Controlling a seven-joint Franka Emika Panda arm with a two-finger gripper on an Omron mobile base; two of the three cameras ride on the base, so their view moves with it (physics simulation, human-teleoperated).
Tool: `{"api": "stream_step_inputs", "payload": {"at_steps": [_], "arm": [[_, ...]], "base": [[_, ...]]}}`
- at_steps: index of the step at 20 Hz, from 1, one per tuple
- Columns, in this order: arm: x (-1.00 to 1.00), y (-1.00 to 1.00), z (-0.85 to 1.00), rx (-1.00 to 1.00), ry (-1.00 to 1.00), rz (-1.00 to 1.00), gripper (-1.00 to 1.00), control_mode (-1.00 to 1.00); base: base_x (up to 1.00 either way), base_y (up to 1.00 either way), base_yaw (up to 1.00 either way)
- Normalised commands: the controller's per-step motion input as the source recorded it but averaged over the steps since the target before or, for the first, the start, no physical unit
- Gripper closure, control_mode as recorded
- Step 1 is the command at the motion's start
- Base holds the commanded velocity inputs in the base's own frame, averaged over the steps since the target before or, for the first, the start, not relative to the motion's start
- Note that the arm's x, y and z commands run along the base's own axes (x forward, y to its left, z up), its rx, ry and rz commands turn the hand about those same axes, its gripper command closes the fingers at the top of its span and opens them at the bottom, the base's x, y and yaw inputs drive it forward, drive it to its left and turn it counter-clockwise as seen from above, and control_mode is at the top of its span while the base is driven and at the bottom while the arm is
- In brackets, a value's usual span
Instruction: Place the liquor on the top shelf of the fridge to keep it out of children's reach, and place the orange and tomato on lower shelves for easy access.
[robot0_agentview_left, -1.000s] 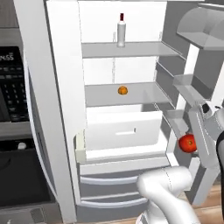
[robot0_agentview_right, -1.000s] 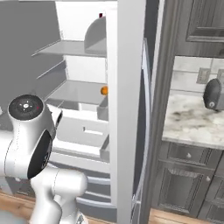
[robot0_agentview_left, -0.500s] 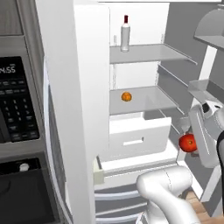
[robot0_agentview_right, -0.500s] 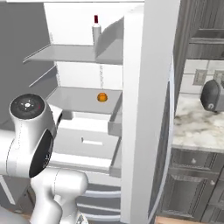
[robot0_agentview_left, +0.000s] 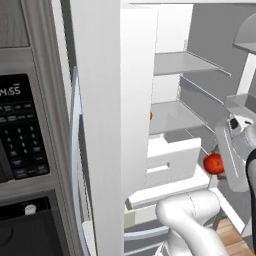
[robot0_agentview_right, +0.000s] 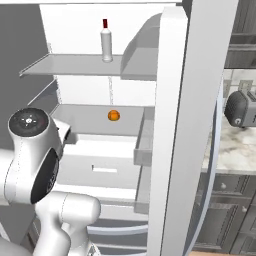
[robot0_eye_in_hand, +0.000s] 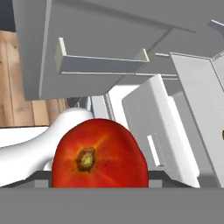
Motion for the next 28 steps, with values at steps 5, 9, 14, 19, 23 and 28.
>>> {"api": "stream_step_inputs", "payload": {"at_steps": [5, 9, 14, 19, 23, 28], "arm": [[0.5, 0.01, 0.0, 0.0, -0.05, -0.13, 1.0, -1.0], [0.5, 0.1, 0.0, -0.02, -0.04, -0.11, 1.0, -1.0], [0.66, 0.02, 0.0, 0.0, -0.01, -0.09, 1.0, -1.0], [0.62, -0.05, -0.02, 0.0, 0.0, -0.06, 1.0, -1.0], [0.29, -0.02, -0.16, 0.02, -0.02, -0.1, 1.0, -1.0], [0.3, 0.0, -0.19, 0.12, -0.07, -0.2, 1.0, -1.0]], "base": [[0.0, 0.0, 0.0], [0.0, 0.0, 0.0], [0.0, 0.0, 0.0], [0.0, 0.0, 0.0], [0.0, 0.0, 0.0], [0.0, 0.0, 0.0]]}}
